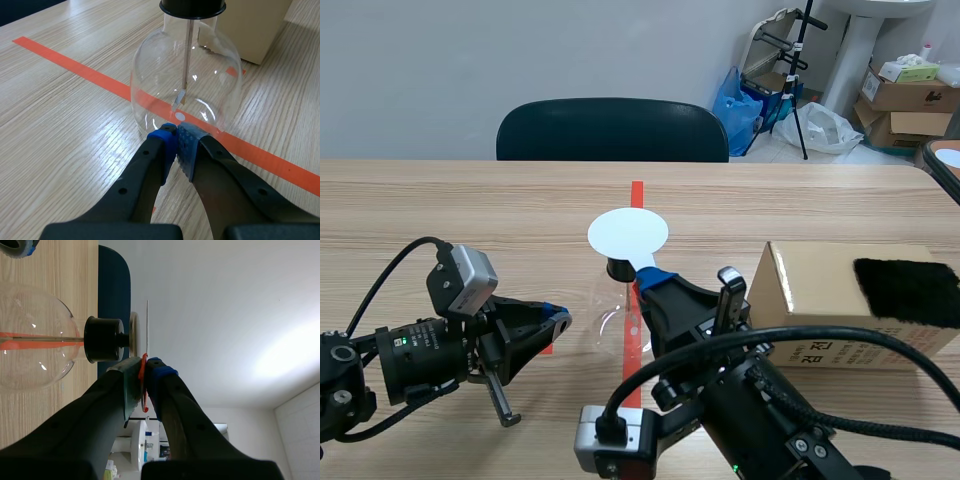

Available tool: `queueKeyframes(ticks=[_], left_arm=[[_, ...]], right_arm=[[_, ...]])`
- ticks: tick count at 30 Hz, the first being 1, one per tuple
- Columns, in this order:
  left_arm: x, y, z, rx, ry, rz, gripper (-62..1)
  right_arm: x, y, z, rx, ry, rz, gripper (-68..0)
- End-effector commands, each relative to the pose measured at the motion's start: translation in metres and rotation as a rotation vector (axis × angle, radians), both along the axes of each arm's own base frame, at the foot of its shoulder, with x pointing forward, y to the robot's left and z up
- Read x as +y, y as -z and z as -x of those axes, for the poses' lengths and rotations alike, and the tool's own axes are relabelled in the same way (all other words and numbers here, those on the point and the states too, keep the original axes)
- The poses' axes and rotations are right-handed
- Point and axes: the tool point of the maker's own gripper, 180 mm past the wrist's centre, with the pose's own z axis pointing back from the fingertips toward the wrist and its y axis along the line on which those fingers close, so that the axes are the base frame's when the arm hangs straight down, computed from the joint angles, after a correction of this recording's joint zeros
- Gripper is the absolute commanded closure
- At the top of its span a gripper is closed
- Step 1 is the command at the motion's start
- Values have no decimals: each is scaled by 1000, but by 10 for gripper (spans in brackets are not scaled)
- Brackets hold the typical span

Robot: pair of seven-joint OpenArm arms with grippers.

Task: Do the electroscope experiment

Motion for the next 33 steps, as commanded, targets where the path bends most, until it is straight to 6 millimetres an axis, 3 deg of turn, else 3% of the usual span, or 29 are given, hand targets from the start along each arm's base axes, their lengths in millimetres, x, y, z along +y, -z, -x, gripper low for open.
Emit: queueKeyframes(ticks=[1, 20, 33], left_arm=[[-5, -11, -3, -26, 5, 33, -32], [-5, -11, -3, -26, 5, 33, -32], [-5, -11, -3, -26, 5, 33, -32]], right_arm=[[-2, -15, -6, -53, 2, -11, -17], [-7, -16, -10, -53, 37, -13, -17], [-64, -18, -37, -54, 386, -39, -17]])
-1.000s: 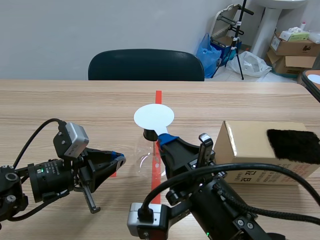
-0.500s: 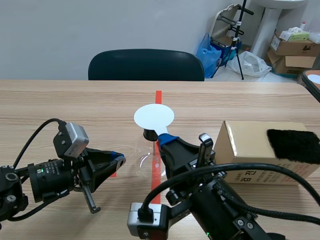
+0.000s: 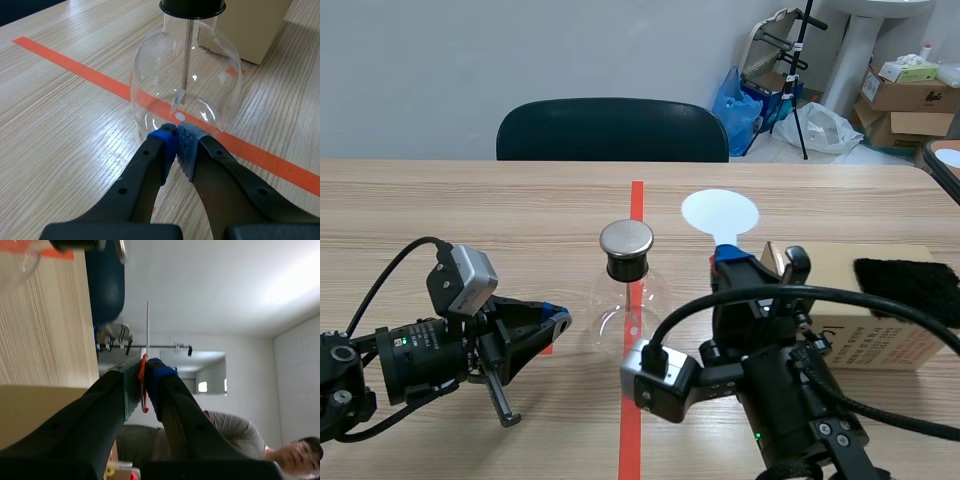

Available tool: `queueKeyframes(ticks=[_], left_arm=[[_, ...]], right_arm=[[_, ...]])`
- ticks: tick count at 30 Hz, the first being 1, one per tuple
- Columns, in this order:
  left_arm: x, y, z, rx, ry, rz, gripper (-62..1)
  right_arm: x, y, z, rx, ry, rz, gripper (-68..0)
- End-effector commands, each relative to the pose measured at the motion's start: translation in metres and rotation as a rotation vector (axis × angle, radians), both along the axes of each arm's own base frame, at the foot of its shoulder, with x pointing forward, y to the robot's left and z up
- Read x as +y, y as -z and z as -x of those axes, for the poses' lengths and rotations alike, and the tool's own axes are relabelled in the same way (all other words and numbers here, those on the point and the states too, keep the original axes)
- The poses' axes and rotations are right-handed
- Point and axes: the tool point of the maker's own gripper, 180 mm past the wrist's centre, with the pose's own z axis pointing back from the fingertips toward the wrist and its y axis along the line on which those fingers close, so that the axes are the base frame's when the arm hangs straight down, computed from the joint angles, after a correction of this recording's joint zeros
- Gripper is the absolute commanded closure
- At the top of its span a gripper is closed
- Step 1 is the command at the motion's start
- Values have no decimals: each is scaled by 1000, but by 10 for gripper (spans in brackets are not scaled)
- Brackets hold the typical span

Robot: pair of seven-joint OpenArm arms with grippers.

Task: Do the electroscope experiment

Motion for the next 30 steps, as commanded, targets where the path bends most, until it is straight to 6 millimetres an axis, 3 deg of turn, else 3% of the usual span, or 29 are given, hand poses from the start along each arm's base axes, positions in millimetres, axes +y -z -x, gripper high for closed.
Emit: queueKeyframes(ticks=[1, 10, 30], left_arm=[[-5, -11, -3, -26, 5, 33, -32], [-5, -11, -3, -26, 5, 33, -32], [-5, -11, -3, -26, 5, 33, -32]], right_arm=[[-9, -17, -8, -53, 41, -14, -17], [-40, -17, -13, -54, 217, -26, -17], [-44, -17, -13, -54, 238, -28, -17]])
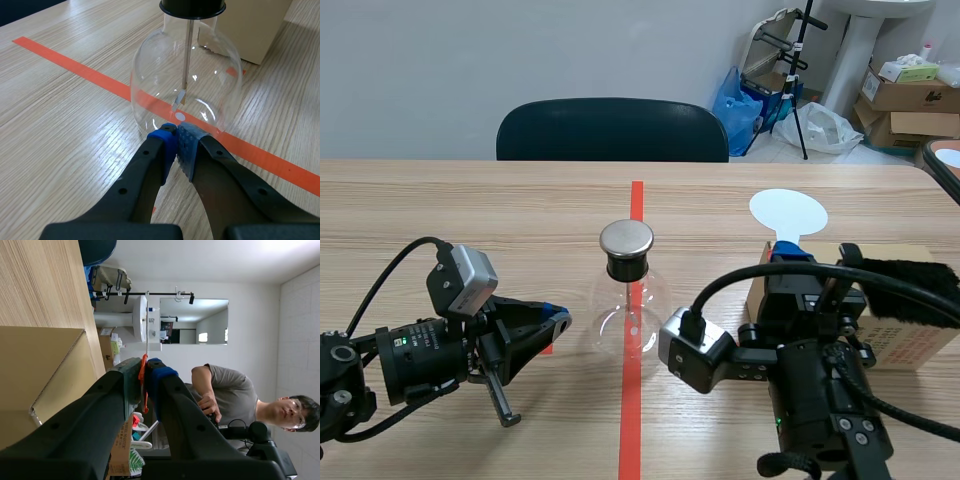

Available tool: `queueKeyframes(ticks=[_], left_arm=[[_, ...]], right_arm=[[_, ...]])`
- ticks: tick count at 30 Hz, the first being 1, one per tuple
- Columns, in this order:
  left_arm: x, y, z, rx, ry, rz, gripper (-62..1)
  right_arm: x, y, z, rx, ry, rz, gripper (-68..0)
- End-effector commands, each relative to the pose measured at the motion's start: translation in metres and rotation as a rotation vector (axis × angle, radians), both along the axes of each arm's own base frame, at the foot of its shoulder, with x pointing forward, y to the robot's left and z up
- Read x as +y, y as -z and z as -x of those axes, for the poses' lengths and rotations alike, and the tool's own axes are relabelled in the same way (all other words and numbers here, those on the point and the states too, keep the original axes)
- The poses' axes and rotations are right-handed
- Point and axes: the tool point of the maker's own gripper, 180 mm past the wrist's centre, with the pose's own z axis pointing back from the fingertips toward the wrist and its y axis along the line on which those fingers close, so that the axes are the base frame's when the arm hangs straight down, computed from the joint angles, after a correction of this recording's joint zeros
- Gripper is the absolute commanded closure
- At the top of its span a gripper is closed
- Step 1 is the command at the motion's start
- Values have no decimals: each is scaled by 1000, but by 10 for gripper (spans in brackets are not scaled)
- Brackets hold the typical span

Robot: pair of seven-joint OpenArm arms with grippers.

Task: Do the electroscope experiment

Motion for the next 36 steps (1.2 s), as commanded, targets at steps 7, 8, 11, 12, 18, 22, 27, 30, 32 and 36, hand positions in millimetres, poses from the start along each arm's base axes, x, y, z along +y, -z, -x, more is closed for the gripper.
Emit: queueKeyframes(ticks=[7, 8, 11, 12, 18, 22, 27, 30, 32, 36], left_arm=[[-5, -11, -3, -26, 5, 33, -32], [-5, -11, -3, -26, 5, 33, -32], [-5, -11, -3, -26, 5, 33, -32], [-5, -11, -3, -26, 5, 33, -32], [-5, -11, -3, -26, 5, 33, -32], [-5, -11, -3, -26, 5, 33, -32], [-5, -11, -3, -26, 5, 33, -32], [-5, -11, -3, -26, 5, 33, -32], [-5, -11, -3, -26, 5, 33, -32], [-5, -11, -3, -26, 5, 33, -32]], right_arm=[[-3, -16, -6, -53, 7, -11, -17], [-3, -16, -6, -53, 7, -11, -17], [-3, -16, -6, -53, 7, -11, -17], [-3, -16, -6, -53, 8, -11, -17], [-3, -16, -6, -53, 8, -11, -17], [-3, -16, -6, -53, 8, -11, -17], [-3, -16, -6, -53, 8, -11, -17], [-3, -16, -6, -53, 8, -11, -17], [-3, -16, -6, -53, 8, -11, -17], [-3, -16, -6, -53, 8, -11, -17]])
